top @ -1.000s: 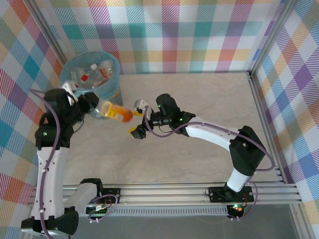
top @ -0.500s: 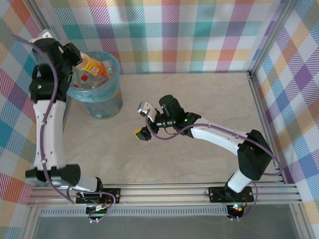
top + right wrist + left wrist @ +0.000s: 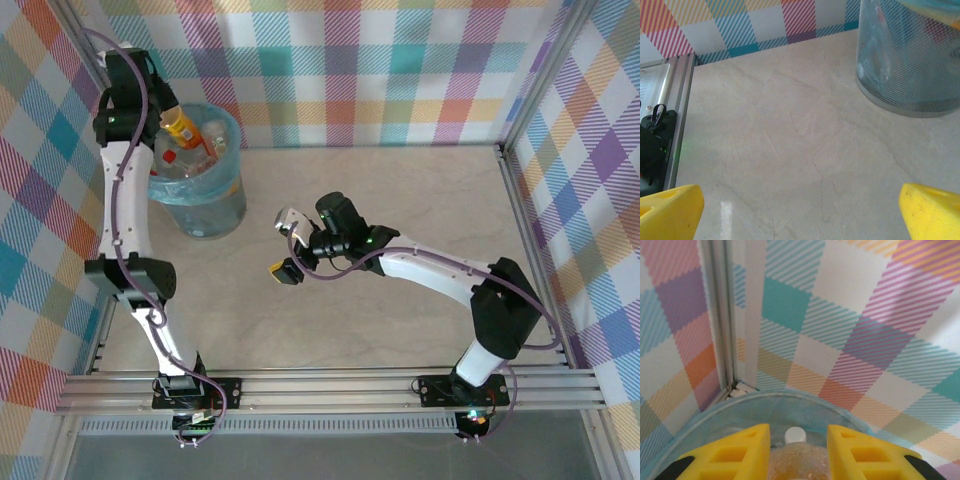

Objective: Put the plastic bottles in the bin

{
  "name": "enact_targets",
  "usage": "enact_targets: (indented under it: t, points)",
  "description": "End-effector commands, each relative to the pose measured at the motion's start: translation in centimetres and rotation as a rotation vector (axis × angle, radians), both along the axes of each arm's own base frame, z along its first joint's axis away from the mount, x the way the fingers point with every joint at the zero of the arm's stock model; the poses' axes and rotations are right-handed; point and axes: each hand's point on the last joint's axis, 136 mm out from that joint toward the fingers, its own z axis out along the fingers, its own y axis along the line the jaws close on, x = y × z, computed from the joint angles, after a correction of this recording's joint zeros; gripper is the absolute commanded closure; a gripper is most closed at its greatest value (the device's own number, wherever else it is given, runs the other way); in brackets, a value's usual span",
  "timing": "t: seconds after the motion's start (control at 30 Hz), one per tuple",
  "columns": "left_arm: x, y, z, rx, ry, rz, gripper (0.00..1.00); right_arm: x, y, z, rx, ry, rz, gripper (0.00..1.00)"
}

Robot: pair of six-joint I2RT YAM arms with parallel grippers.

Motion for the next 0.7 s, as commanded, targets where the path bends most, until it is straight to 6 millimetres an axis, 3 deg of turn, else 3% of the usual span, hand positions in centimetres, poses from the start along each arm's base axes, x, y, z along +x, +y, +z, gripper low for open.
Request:
enact_targets:
  t: [0.0,0.23,0.5,0.6,0.67]
  points:
    - [0.8,-0.2,-5.0,0.012,0.175,-0.061,1.00,-0.4,0.6,0.1,0.000,0.026,0.035,0.00]
    - [1.7,-0.9,-12.6,0.001,0.388,-0.127,1.00,-0.6,0.8,-0.8,-0.017,0.064,0.042,0.00]
    - [1.1,-1.1,-18.5,-0.017,0.513,-0.138,1.00,-0.5,1.1,-1.4,-0.033,0.093,0.046,0.00]
    - [0.6,-0.9,-19.4,-0.050,0.503,-0.123,1.00,-0.5,1.2,-1.4,-0.033,0.105,0.047,0.00]
    - [0.4,-0.7,-18.9,-0.085,0.469,-0.119,1.00,-0.7,1.3,-1.1,-0.029,0.108,0.055,0.00]
